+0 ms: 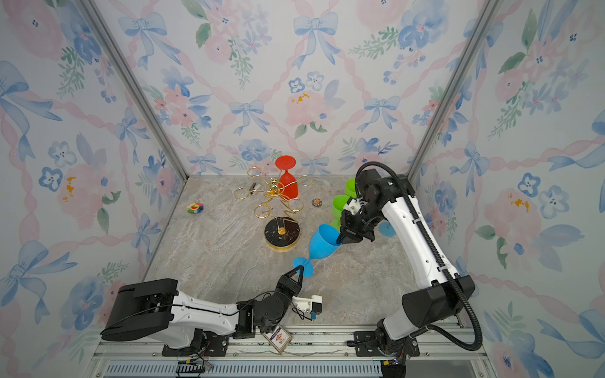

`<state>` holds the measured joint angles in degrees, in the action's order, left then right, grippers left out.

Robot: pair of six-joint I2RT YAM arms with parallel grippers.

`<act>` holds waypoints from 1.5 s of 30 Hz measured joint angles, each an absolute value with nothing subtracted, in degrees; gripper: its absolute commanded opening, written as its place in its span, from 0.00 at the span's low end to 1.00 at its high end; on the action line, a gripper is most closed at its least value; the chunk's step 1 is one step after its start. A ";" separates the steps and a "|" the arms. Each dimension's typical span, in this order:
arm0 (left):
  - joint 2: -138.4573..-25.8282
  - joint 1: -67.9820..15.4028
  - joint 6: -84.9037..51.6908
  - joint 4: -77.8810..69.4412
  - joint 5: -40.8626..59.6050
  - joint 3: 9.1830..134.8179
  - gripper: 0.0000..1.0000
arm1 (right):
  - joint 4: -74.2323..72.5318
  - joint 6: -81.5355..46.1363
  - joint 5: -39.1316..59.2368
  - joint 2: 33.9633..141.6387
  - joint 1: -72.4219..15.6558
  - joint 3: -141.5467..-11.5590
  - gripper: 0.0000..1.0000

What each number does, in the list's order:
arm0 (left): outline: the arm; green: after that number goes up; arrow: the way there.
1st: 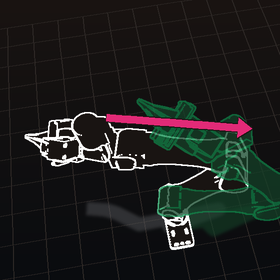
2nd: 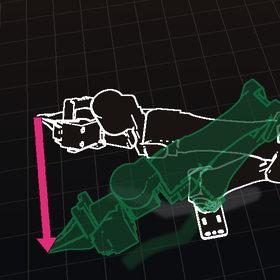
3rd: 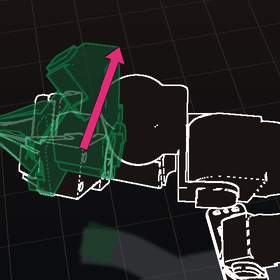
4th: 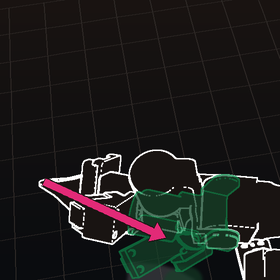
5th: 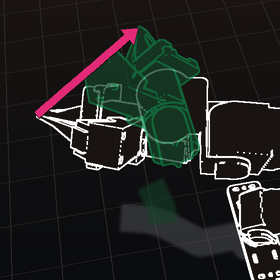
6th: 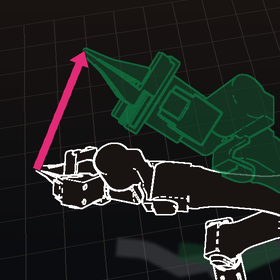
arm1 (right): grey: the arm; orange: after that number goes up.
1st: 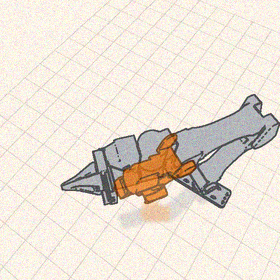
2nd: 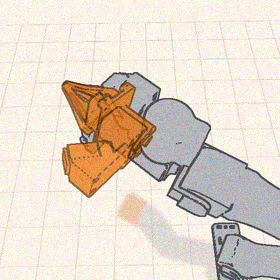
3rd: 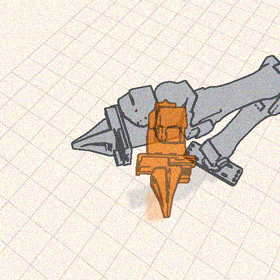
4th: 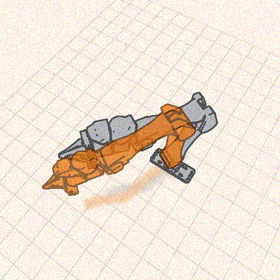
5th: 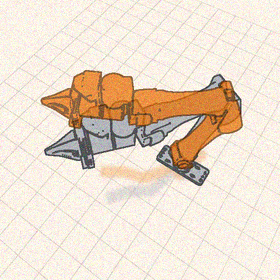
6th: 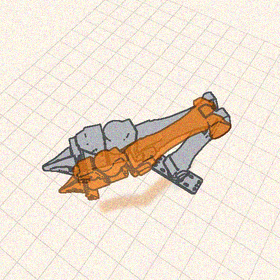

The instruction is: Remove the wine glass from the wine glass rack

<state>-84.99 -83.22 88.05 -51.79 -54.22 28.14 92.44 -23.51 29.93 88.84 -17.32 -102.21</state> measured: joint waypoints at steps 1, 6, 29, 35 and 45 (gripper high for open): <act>-84.99 -83.22 88.07 -51.81 -54.24 28.10 0.23 | 92.47 -23.51 29.93 88.84 -17.30 -102.17 0.00; -84.99 -83.22 88.05 -51.79 -54.22 28.05 0.30 | 92.47 -23.49 29.98 88.62 -16.75 -102.17 0.00; -79.07 -83.40 79.24 -47.86 -54.04 27.66 0.85 | 92.44 -26.17 19.31 85.10 -11.66 -103.31 0.00; -75.13 -83.72 65.63 -37.28 -54.48 33.04 0.92 | 92.33 -30.22 10.48 82.56 -11.49 -101.67 0.00; -63.64 -83.72 38.04 -17.85 -52.27 45.76 0.98 | 91.24 -36.29 -1.85 85.23 -7.64 -98.08 0.00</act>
<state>-63.64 -83.72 38.04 -17.85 -52.27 45.76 91.24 -36.29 -1.85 85.23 -7.64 -98.08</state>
